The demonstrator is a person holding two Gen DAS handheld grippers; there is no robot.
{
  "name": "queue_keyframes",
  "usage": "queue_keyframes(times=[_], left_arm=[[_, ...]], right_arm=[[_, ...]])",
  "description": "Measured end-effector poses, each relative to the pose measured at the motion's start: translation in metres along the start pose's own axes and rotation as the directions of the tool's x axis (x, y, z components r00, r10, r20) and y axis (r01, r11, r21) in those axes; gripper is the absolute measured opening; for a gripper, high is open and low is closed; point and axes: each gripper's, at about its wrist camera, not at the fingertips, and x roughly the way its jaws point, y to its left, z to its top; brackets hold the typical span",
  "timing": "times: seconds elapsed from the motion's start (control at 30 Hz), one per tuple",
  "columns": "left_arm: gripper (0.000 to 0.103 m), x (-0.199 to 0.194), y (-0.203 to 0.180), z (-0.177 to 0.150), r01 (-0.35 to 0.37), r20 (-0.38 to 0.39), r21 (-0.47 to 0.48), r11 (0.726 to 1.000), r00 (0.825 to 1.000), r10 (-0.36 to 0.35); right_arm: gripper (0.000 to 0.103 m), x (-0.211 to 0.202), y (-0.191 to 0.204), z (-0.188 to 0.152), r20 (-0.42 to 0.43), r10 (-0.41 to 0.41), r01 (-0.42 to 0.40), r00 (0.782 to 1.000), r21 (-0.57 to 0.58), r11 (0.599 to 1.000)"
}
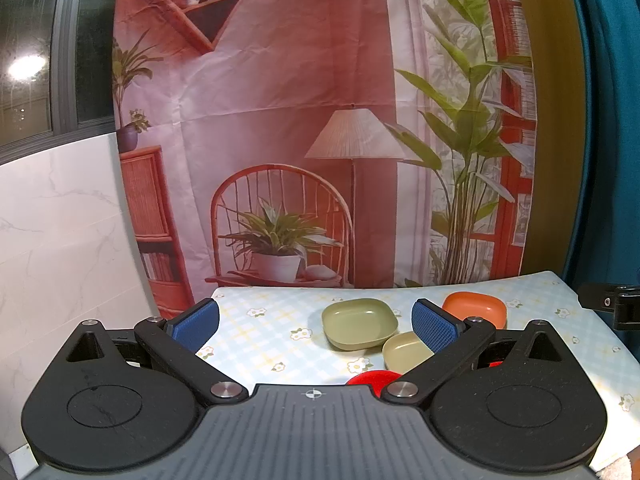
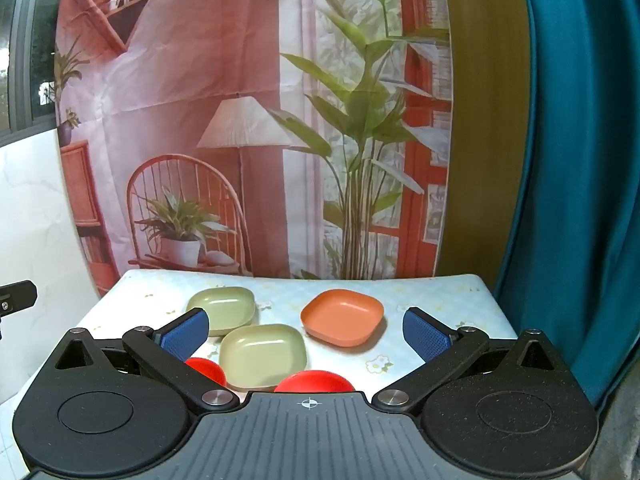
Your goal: Organize plates and bowls
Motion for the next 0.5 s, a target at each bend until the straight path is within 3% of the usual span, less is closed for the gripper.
queue_keyframes(times=[0.5], left_arm=[[0.103,0.0002,0.0029,0.0038,-0.004,-0.004,-0.003,1.000,1.000,0.004]], right_arm=[[0.103,0.0003,0.0005,0.0002,0.002,-0.001,0.001,1.000,-0.002,1.000]])
